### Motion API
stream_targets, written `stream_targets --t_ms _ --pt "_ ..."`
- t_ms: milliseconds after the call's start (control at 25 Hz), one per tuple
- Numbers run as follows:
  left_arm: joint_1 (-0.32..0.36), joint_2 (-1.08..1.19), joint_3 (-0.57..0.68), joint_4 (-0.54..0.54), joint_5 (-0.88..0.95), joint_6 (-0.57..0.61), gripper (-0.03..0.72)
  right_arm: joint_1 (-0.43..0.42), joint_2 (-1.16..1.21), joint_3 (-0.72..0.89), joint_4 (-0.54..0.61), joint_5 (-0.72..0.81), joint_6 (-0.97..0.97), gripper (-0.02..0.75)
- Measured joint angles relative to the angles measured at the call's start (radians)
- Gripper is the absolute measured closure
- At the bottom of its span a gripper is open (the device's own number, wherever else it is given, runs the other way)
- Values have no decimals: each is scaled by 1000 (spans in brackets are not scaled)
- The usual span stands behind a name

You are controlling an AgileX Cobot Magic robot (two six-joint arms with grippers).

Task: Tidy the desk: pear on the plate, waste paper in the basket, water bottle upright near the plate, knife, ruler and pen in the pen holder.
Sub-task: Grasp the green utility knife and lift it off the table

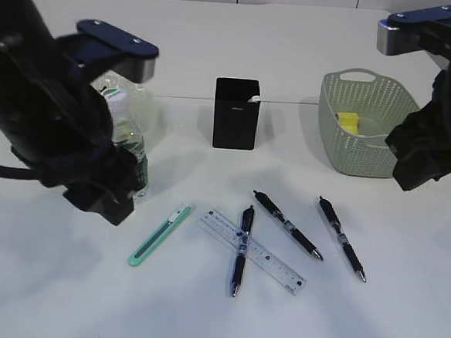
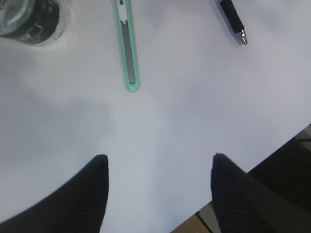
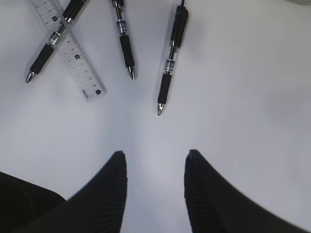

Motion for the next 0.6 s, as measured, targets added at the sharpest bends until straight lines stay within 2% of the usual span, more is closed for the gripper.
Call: stream_targets --t_ms 600 --pt "-7 361 -158 28 -21 -32 221 0 0 0 -8 -16 0 442"
